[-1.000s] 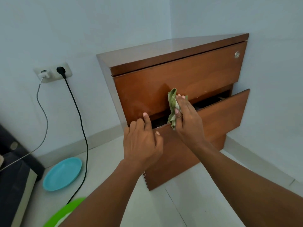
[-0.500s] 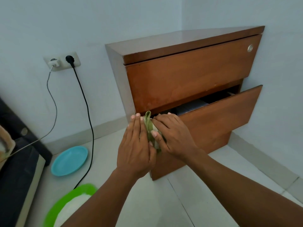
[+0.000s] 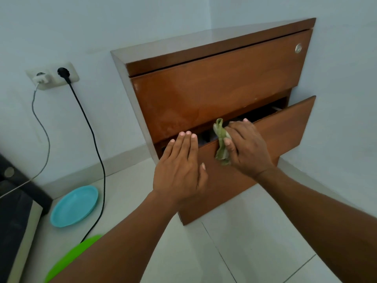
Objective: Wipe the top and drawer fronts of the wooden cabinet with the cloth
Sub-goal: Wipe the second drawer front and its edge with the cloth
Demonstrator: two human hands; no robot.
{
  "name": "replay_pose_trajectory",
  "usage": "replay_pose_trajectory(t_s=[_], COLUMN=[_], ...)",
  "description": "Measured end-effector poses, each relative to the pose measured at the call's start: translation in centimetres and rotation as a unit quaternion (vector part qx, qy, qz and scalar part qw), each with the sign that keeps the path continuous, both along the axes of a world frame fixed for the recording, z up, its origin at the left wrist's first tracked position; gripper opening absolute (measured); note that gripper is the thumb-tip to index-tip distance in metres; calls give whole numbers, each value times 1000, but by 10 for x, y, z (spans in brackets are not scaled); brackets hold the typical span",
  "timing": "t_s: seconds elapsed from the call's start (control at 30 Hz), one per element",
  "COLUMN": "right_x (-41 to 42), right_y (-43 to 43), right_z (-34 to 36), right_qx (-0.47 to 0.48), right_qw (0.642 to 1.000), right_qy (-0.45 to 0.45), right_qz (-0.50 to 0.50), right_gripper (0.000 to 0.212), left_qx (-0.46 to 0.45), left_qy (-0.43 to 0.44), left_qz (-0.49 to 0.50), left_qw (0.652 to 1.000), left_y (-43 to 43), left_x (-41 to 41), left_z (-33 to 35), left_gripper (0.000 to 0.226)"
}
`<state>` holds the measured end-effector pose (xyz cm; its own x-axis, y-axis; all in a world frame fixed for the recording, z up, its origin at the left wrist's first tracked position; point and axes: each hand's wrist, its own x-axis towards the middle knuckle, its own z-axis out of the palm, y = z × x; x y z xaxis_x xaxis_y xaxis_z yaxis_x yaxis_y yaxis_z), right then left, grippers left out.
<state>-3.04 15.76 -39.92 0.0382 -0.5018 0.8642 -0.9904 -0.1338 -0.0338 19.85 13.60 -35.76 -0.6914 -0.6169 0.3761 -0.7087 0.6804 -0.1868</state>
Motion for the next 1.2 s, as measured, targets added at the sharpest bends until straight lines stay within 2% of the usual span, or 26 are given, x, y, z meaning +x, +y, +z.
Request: replay_pose_trajectory(t_s=[0.1, 0.4, 0.63, 0.87, 1.07, 1.13, 1.2], right_x=[-37, -129, -176, -218, -220, -212, -200], right_y=[2, 6, 2, 4, 4, 1, -4], right_z=[-2, -3, -7, -1, 7, 15, 31], right_qx=[4, 30, -14, 20, 14, 18, -13], right_qw=[999, 992, 983, 976, 975, 964, 925], right_qy=[-29, -107, -136, -148, -151, -194, -318], right_qz=[-13, -63, -120, -159, -164, -180, -206], right_gripper=[41, 45, 40, 44, 37, 35, 36], left_qx=[-4, -43, -87, -12, -8, -5, -1], left_qy=[-15, -112, -184, -189, -189, -177, -163], left_qz=[-3, -99, -167, -183, -167, -166, -163], left_qw=[1000, 988, 965, 965, 968, 970, 973], left_y=[-4, -18, -46, -49, -45, -45, -43], left_x=[-13, -77, -112, -120, -118, -117, -113], left_z=[4, 24, 43, 43, 43, 43, 43], left_gripper=[74, 76, 80, 95, 99, 98, 96])
